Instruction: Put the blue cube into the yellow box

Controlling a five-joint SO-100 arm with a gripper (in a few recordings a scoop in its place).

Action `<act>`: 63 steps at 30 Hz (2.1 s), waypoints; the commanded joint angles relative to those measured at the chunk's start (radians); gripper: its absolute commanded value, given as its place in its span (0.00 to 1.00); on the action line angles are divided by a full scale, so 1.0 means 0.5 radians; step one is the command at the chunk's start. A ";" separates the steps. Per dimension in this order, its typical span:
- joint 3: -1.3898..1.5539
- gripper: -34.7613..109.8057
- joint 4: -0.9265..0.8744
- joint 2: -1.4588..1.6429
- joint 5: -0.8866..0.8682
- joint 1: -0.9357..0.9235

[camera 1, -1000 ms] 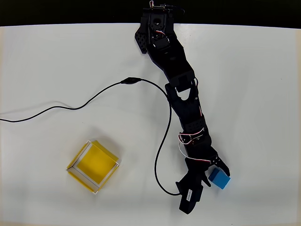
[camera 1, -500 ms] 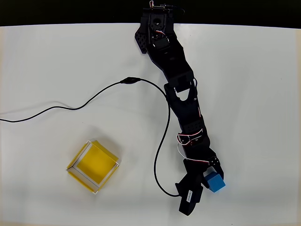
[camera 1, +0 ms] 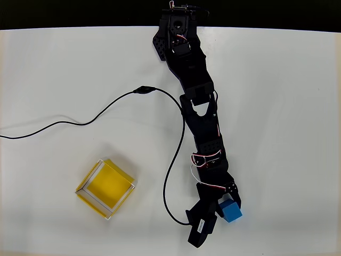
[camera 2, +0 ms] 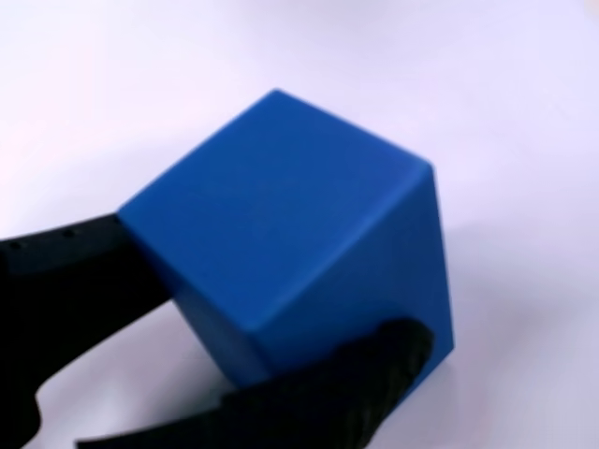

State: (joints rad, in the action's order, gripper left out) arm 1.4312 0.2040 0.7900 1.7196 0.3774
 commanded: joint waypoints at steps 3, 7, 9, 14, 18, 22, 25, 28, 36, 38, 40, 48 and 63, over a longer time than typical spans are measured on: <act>0.052 0.36 -0.040 0.663 0.031 -0.184; 0.181 0.36 -0.049 0.899 0.055 -0.337; 0.233 0.36 -0.064 1.012 0.055 -0.423; 0.341 0.35 -0.120 1.279 0.031 -0.660; 0.411 0.35 -0.160 1.457 0.034 -0.868; 0.497 0.35 -0.160 1.623 -0.018 -1.086; 0.546 0.35 -0.169 1.709 -0.095 -1.249; 0.561 0.35 -0.175 1.730 -0.147 -1.402; 0.549 0.35 -0.178 1.574 -0.227 -1.663; 0.546 0.35 -0.144 1.500 -0.233 -1.678; 0.531 0.35 -0.138 1.436 -0.239 -1.678; 0.506 0.35 -0.101 1.206 -0.282 -1.592; 0.672 0.35 -0.117 1.074 -0.365 -1.537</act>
State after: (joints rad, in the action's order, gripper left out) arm 1.7779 0.1012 1.2717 1.5278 -0.3728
